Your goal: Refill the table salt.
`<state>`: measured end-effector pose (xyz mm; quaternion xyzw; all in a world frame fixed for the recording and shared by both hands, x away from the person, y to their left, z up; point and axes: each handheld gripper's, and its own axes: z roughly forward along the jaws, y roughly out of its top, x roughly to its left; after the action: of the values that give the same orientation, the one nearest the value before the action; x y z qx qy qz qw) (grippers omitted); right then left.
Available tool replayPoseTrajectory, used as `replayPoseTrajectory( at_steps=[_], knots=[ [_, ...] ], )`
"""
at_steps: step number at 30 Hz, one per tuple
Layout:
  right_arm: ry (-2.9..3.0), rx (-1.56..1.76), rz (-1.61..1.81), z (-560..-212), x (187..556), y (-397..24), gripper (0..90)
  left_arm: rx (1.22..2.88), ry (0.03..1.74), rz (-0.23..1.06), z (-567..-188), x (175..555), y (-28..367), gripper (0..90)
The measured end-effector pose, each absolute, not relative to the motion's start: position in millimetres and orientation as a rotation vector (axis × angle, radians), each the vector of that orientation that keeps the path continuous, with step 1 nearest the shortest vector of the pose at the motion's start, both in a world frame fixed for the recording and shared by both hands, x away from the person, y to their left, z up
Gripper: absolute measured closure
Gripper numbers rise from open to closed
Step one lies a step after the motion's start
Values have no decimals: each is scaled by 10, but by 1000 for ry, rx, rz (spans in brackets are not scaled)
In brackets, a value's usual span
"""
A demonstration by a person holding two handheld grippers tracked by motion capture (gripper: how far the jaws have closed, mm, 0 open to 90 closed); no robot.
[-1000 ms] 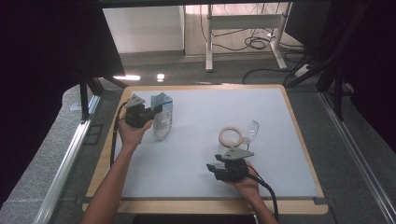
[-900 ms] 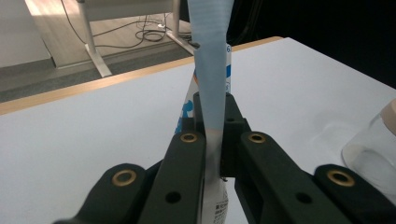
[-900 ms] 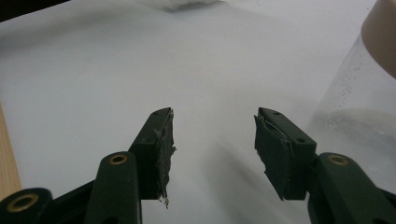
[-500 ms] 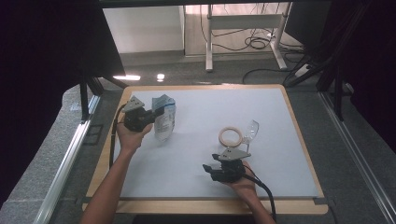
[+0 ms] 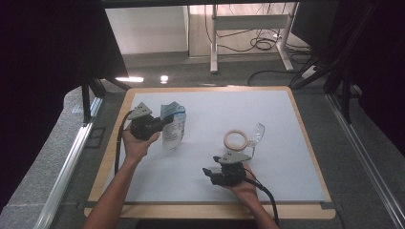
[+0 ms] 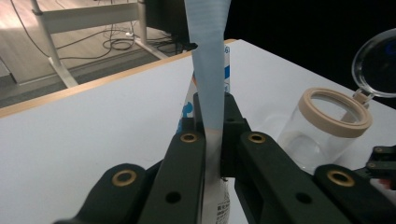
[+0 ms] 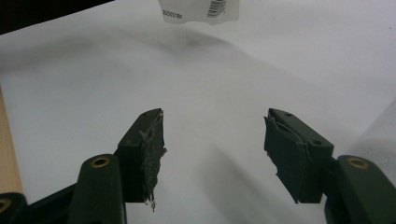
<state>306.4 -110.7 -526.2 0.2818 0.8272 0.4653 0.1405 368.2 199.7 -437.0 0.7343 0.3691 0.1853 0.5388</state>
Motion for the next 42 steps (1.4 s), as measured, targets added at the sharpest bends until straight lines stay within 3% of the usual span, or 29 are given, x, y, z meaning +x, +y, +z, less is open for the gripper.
replayPoseTrajectory(
  at_steps=[42],
  knots=[
    [2337,784,1284,-5224,3240,-654,330,1774,759,378,-4173,3492,1642,900]
  ],
)
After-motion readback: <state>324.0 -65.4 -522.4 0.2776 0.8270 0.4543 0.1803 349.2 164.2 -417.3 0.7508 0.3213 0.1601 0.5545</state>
